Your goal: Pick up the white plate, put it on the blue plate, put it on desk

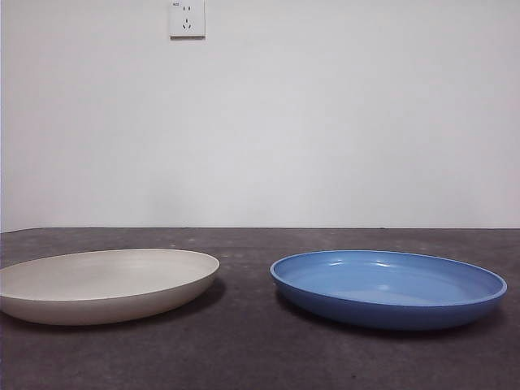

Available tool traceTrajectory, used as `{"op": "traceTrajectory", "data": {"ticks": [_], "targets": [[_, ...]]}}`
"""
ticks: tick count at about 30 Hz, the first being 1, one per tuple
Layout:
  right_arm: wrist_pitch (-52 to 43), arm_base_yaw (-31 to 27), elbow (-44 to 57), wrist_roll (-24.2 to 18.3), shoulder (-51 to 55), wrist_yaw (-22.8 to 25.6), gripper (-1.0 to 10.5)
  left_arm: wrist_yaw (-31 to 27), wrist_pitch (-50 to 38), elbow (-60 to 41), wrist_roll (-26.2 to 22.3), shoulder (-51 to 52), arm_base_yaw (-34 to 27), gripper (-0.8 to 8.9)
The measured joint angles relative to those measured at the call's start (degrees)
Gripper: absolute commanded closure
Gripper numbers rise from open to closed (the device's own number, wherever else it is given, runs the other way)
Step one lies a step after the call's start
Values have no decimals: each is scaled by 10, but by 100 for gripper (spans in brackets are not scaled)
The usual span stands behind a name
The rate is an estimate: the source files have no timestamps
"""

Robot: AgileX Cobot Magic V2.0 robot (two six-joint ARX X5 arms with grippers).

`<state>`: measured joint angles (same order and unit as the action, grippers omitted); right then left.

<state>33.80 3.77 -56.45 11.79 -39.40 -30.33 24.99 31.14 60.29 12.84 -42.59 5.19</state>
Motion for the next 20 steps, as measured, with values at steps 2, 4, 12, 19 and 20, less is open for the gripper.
{"op": "traceTrajectory", "data": {"ticks": [2, 4, 12, 19, 20], "targets": [[20, 6, -6, -12, -12, -22, 935, 19, 9, 1, -4, -10, 7, 798], [44, 11, -7, -22, -26, -47, 935, 30, 17, 2, -10, -19, 14, 798], [78, 19, -7, -49, -64, -83, 935, 35, 52, 2, -45, -34, 34, 781], [78, 19, -7, -57, -62, -69, 859, 35, 75, 2, -55, -34, 37, 422], [78, 19, -7, -58, -62, -69, 791, 35, 75, 2, -55, -34, 37, 355]]}}
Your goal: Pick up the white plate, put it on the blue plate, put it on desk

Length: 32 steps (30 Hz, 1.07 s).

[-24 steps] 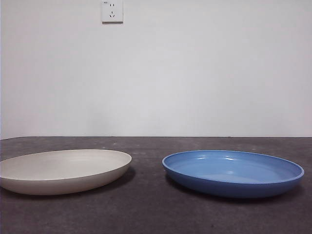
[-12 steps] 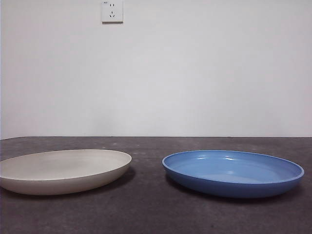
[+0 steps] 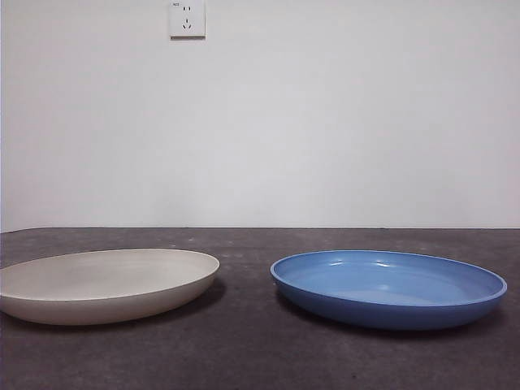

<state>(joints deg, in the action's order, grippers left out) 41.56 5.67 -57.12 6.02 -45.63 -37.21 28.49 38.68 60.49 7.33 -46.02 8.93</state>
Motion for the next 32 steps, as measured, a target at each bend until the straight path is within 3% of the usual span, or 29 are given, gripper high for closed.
{"op": "traceTrajectory", "data": {"ticks": [3, 6, 17, 26, 32], "targets": [[0, 0, 0, -2, 0, 0, 511, 0, 0, 0, -3, 0, 0, 178], [0, 0, 0, -2, 0, 0, 343, 0, -1, 0, -6, 0, 0, 152], [-3, 0, 0, -2, 0, 1, 335, 0, 31, 1, 12, -2, -3, 157], [-3, 0, 0, -2, 0, -3, 336, 1, 95, 4, 27, -77, -67, 157], [-3, 7, 0, -2, 0, -3, 336, 59, 100, 4, 26, -170, -100, 157]]}}
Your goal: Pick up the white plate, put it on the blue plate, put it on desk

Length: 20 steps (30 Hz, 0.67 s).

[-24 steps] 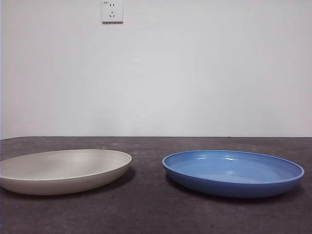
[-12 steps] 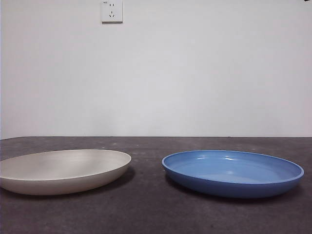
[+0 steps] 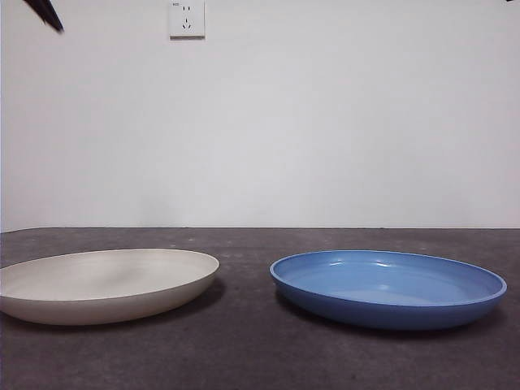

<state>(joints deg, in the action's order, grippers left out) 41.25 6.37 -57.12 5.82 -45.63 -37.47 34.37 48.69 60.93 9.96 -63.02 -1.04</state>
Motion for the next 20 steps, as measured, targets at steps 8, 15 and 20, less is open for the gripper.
{"op": "traceTrajectory", "data": {"ticks": [8, 15, 20], "targets": [[0, 17, 0, 0, 0, 0, 336, 3, -14, 0, -19, -130, -9, 157], [0, 19, 0, 0, 0, 0, 336, 0, -50, 0, -33, -216, -18, 160], [0, 19, 0, 0, 0, 0, 336, 0, -53, 0, -35, -259, -22, 160]]}}
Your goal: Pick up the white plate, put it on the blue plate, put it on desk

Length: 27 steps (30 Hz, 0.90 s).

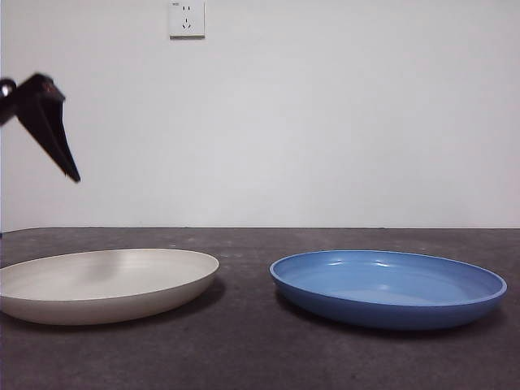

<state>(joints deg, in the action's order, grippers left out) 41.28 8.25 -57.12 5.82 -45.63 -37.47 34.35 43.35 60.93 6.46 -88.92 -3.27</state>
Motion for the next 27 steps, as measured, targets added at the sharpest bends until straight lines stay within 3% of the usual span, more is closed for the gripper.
{"op": "traceTrajectory", "data": {"ticks": [17, 24, 27], "targets": [[0, 0, 0, 0, 0, 0, 336, -1, -6, 1, -9, -88, 13, 181], [0, 0, 0, 0, 0, 0, 336, -2, -7, 1, -11, -93, 19, 550], [0, 0, 0, 0, 0, 0, 336, -31, -3, 2, -10, -93, 19, 610]]}}
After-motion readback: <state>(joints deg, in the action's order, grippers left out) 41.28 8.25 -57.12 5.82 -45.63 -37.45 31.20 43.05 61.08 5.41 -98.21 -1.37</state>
